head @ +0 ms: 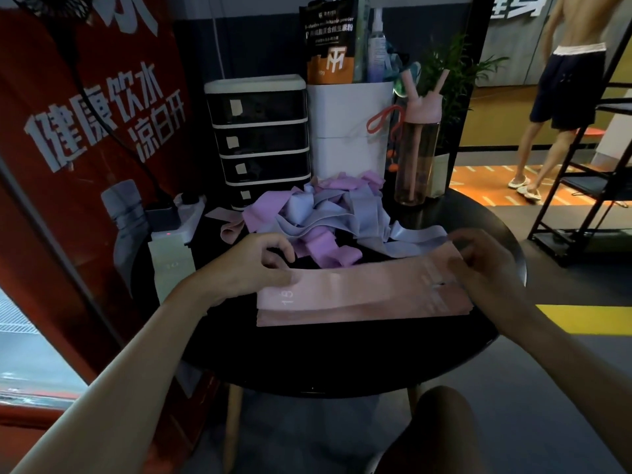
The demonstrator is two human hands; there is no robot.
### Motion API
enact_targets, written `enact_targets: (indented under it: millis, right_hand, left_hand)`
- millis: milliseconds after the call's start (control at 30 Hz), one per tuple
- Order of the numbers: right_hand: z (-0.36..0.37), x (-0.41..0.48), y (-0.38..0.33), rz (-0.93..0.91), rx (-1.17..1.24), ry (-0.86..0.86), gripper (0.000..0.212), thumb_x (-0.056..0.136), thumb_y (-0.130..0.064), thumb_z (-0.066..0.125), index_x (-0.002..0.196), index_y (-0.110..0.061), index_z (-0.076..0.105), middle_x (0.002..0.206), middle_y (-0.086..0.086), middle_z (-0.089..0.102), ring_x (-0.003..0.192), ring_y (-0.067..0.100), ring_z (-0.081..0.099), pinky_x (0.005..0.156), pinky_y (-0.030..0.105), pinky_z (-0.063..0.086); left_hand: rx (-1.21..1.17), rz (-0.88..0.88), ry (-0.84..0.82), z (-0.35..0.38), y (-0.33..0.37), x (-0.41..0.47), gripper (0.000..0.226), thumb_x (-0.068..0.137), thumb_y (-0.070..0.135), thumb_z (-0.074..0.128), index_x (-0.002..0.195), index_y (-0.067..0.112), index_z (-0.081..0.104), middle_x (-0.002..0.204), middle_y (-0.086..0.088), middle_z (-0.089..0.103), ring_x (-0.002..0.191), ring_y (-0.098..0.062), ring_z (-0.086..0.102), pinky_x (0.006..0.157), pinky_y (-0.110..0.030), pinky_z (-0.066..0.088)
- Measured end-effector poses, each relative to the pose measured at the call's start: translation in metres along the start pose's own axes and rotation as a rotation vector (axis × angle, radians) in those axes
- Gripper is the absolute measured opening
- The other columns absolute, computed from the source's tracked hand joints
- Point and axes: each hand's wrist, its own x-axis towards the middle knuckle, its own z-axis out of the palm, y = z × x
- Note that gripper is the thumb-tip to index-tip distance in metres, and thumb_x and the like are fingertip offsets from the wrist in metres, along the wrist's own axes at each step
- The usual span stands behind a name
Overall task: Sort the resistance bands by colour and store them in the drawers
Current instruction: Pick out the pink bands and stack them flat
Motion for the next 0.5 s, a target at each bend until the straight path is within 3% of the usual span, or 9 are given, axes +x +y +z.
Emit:
enact_targets:
  millis: [100, 167, 233, 367, 500]
  right_hand:
    - [0.001, -0.010, 0.010, 0.025, -0.013, -0.029, 0.036, 0.089, 0.004, 0.056, 0.113, -0.021, 0.064, 0.074, 0.005, 0.058, 0.065, 0.011, 0.057, 0.058, 0.019, 0.045]
    - [0.003, -0.014, 0.015, 0.053, -0.023, -0.024, 0.036, 0.090, 0.003, 0.054, 0.116, -0.020, 0.064, 0.077, 0.004, 0.058, 0.073, 0.019, 0.061, 0.062, 0.028, 0.048]
    - [0.004, -0.016, 0.020, 0.070, -0.025, -0.003, 0.034, 0.090, 0.001, 0.057, 0.116, -0.018, 0.064, 0.079, 0.005, 0.058, 0.075, 0.022, 0.059, 0.062, 0.028, 0.046]
    - [0.005, -0.017, 0.024, 0.072, -0.015, 0.048, 0.029, 0.088, -0.001, 0.060, 0.111, -0.019, 0.064, 0.078, 0.004, 0.058, 0.071, 0.016, 0.056, 0.061, 0.023, 0.043]
    - [0.006, -0.015, 0.031, 0.065, -0.108, 0.013, 0.029, 0.086, -0.003, 0.062, 0.110, -0.018, 0.062, 0.079, 0.001, 0.057, 0.079, 0.021, 0.054, 0.071, 0.033, 0.043]
  left_hand:
    - [-0.037, -0.002, -0.014, 0.001, -0.006, -0.003, 0.022, 0.082, 0.002, 0.077, 0.098, 0.013, 0.065, 0.088, -0.010, 0.073, 0.074, -0.013, 0.066, 0.072, -0.024, 0.053]
    - [-0.030, 0.001, 0.023, 0.002, -0.009, -0.004, 0.022, 0.083, -0.001, 0.075, 0.096, 0.014, 0.065, 0.083, -0.009, 0.070, 0.070, -0.013, 0.064, 0.065, -0.020, 0.052]
    - [-0.033, 0.009, 0.061, 0.003, -0.012, -0.005, 0.021, 0.084, 0.000, 0.075, 0.096, 0.014, 0.064, 0.082, -0.011, 0.069, 0.067, -0.012, 0.063, 0.062, -0.018, 0.051]
    - [0.011, 0.033, 0.095, 0.007, -0.015, -0.009, 0.020, 0.085, 0.002, 0.074, 0.099, 0.014, 0.065, 0.088, -0.012, 0.071, 0.072, -0.012, 0.067, 0.064, -0.015, 0.052]
    - [0.250, 0.064, 0.094, 0.011, -0.019, -0.015, 0.017, 0.089, 0.013, 0.070, 0.097, 0.027, 0.064, 0.094, 0.000, 0.069, 0.073, -0.017, 0.065, 0.066, -0.025, 0.053]
